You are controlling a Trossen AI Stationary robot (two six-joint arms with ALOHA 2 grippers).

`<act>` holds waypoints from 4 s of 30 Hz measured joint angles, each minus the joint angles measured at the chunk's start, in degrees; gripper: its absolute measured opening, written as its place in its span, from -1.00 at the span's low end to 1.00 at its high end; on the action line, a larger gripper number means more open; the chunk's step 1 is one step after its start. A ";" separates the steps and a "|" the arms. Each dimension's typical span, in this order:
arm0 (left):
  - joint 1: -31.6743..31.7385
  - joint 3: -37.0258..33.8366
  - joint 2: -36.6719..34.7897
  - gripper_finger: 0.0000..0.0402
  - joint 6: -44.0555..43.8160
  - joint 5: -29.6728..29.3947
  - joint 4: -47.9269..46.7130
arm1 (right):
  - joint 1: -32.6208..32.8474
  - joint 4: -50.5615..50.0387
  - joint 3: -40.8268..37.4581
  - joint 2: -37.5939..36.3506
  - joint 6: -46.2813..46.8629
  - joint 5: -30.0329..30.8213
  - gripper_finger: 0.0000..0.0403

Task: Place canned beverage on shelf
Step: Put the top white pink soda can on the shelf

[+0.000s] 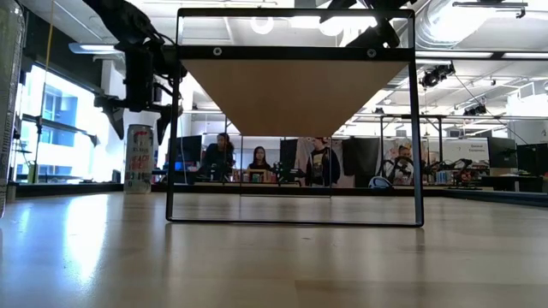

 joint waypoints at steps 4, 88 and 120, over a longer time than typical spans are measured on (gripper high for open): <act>-0.01 0.00 0.93 0.99 -0.15 -0.10 0.08 | 0.00 -0.05 0.00 0.01 0.00 0.00 0.96; 0.01 1.00 -1.07 0.09 1.60 1.28 0.15 | 0.02 -0.58 0.00 0.01 0.00 -1.27 0.96; -0.03 3.48 -22.64 0.10 2.54 6.53 5.67 | 0.01 -0.88 0.00 0.01 -0.02 -1.48 0.96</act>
